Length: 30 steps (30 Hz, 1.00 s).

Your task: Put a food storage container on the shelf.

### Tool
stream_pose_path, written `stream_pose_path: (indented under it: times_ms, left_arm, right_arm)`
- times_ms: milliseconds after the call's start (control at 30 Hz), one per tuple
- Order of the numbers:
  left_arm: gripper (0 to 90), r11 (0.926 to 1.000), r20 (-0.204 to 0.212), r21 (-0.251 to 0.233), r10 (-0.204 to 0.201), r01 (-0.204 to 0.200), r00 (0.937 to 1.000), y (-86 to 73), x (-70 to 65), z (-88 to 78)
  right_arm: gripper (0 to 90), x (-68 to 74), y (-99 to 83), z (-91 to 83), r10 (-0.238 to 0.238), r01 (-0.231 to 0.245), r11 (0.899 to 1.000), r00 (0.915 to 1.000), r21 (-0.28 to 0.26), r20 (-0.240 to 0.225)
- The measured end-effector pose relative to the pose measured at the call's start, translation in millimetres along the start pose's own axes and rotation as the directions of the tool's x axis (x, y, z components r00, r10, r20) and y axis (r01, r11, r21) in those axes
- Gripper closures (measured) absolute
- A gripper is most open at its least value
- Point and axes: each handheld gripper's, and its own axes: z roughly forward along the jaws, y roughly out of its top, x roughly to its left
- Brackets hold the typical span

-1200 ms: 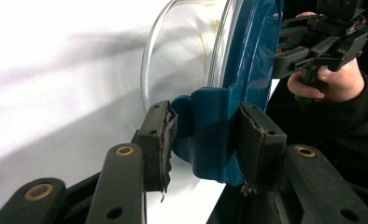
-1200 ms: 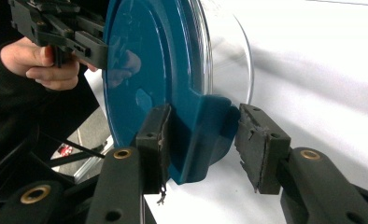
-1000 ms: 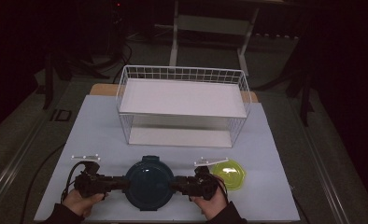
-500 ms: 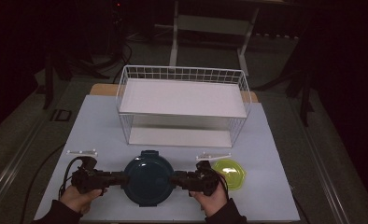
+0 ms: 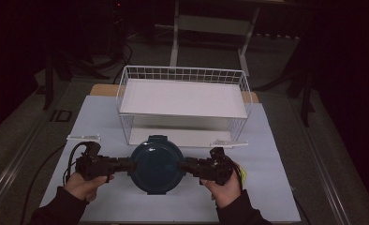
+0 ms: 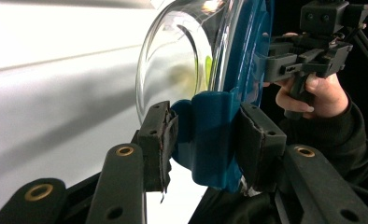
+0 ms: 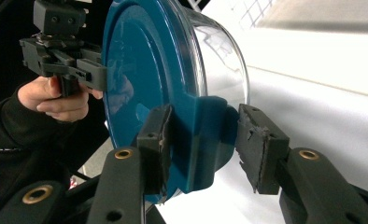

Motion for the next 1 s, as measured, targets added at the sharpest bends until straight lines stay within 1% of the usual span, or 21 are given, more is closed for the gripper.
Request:
stream_pose_path:
  times_ms: [100, 133, 167, 300, 367, 400, 433, 500, 533, 567, 600, 633, 700, 767, 800, 833, 867, 900, 933, 967, 1000]
  left_arm:
    - [57.8, 0.9999, 0.010, 0.001, 0.016, -0.016, 0.9998, 11.0, -6.4, 2.0]
    - [57.8, 0.9998, 0.013, 0.000, 0.021, -0.021, 0.9997, 14.9, -8.7, 2.5]
    - [57.8, 0.9997, 0.015, -0.003, 0.024, -0.024, 0.9996, 19.0, -10.7, 2.9]
    - [57.9, 0.9988, 0.017, -0.013, 0.048, -0.048, 0.9987, 37.3, -20.0, 3.3]
    - [58.0, 0.9981, 0.020, -0.016, 0.059, -0.059, 0.9981, 47.1, -24.5, 3.7]
    - [58.0, 0.9977, 0.020, -0.017, 0.066, -0.065, 0.9976, 51.9, -26.8, 4.0]
    - [58.0, 0.9972, 0.022, -0.017, 0.073, -0.073, 0.9971, 57.1, -28.7, 4.4]
    - [58.0, 0.9964, 0.023, -0.019, 0.083, -0.082, 0.9963, 67.4, -32.5, 5.6]
    - [58.1, 0.9959, 0.023, -0.020, 0.089, -0.088, 0.9958, 72.7, -34.0, 6.3]
    - [58.1, 0.9954, 0.022, -0.022, 0.094, -0.093, 0.9953, 77.8, -35.5, 7.1]
    - [58.0, 0.9951, 0.024, -0.027, 0.096, -0.095, 0.9951, 83.0, -36.7, 7.9]
    - [58.0, 0.9946, 0.024, -0.027, 0.101, -0.100, 0.9946, 88.3, -38.3, 8.5]
    - [58.0, 0.9931, 0.021, -0.036, 0.113, -0.112, 0.9934, 98.8, -41.3, 9.5]
    - [57.9, 0.9918, 0.018, -0.043, 0.122, -0.121, 0.9924, 110.0, -44.4, 9.5]
    - [57.9, 0.9907, 0.017, -0.045, 0.130, -0.129, 0.9914, 114.3, -45.4, 9.2]
    - [57.9, 0.9900, 0.022, -0.058, 0.130, -0.128, 0.9913, 120.7, -46.5, 8.7]
    - [57.9, 0.9878, 0.024, -0.071, 0.140, -0.138, 0.9898, 130.6, -48.4, 8.6]
    - [58.0, 0.9878, 0.024, -0.071, 0.140, -0.138, 0.9898, 130.6, -48.4, 8.6]
    - [57.9, 0.9871, 0.026, -0.079, 0.142, -0.139, 0.9895, 135.5, -48.7, 8.8]
    - [57.9, 0.9865, 0.025, -0.075, 0.148, -0.145, 0.9887, 140.7, -48.7, 9.4]
    - [57.9, 0.9866, 0.025, -0.087, 0.141, -0.138, 0.9897, 148.4, -47.9, 11.0]
  right_arm:
    - [56.3, -0.2, 8.2, -9.3, 0.001, -0.001, 1.000, 1.0000, -0.016, -0.003]
    - [56.3, 0.2, 14.7, -15.1, -0.006, 0.006, 1.000, 1.0000, -0.022, -0.002]
    - [56.3, 0.2, 14.7, -15.1, -0.006, 0.006, 1.000, 1.0000, -0.022, -0.002]
    - [56.4, 0.3, 28.9, -25.8, -0.011, 0.011, 0.999, 0.9999, -0.041, -0.005]
    - [56.4, 1.0, 40.1, -34.4, -0.016, 0.016, 0.998, 0.9999, -0.065, -0.007]
    - [56.4, 1.0, 40.1, -34.4, -0.016, 0.016, 0.998, 0.9999, -0.065, -0.007]
    - [56.4, 0.2, 48.0, -39.6, -0.023, 0.023, 0.997, 0.9997, -0.079, -0.010]
    - [56.5, -0.5, 51.8, -42.2, -0.021, 0.020, 0.996, 0.9997, -0.084, -0.011]
    - [56.5, -2.4, 59.4, -46.9, -0.019, 0.018, 0.995, 0.9997, -0.094, -0.014]
    - [56.5, -2.4, 59.4, -46.9, -0.019, 0.018, 0.995, 0.9997, -0.094, -0.014]
    - [56.6, -3.5, 66.9, -51.4, -0.015, 0.014, 0.994, 0.9998, -0.111, -0.011]
    - [56.6, -4.0, 71.0, -53.9, -0.017, 0.016, 0.993, 0.9998, -0.114, -0.011]
    - [56.6, -4.4, 75.0, -56.1, -0.012, 0.011, 0.992, 0.9999, -0.123, -0.010]
    - [56.6, -5.9, 89.3, -62.0, -0.013, 0.011, 0.990, 0.9998, -0.140, -0.012]
    - [56.6, -5.9, 89.3, -62.0, -0.013, 0.011, 0.990, 0.9998, -0.140, -0.012]
    - [56.7, -5.9, 99.9, -65.6, -0.018, 0.016, 0.988, 0.9998, -0.151, -0.011]
    - [56.7, -5.4, 105.7, -67.5, -0.024, 0.022, 0.988, 0.9997, -0.151, -0.008]
    - [56.7, -5.4, 105.7, -67.5, -0.024, 0.022, 0.988, 0.9997, -0.151, -0.008]
    - [56.7, -5.9, 110.9, -69.3, -0.029, 0.028, 0.987, 0.9995, -0.157, -0.008]
    - [56.7, -7.3, 121.2, -72.1, -0.033, 0.031, 0.987, 0.9995, -0.157, -0.005]
    - [56.7, -8.9, 125.2, -73.0, -0.025, 0.024, 0.986, 0.9997, -0.162, -0.005]
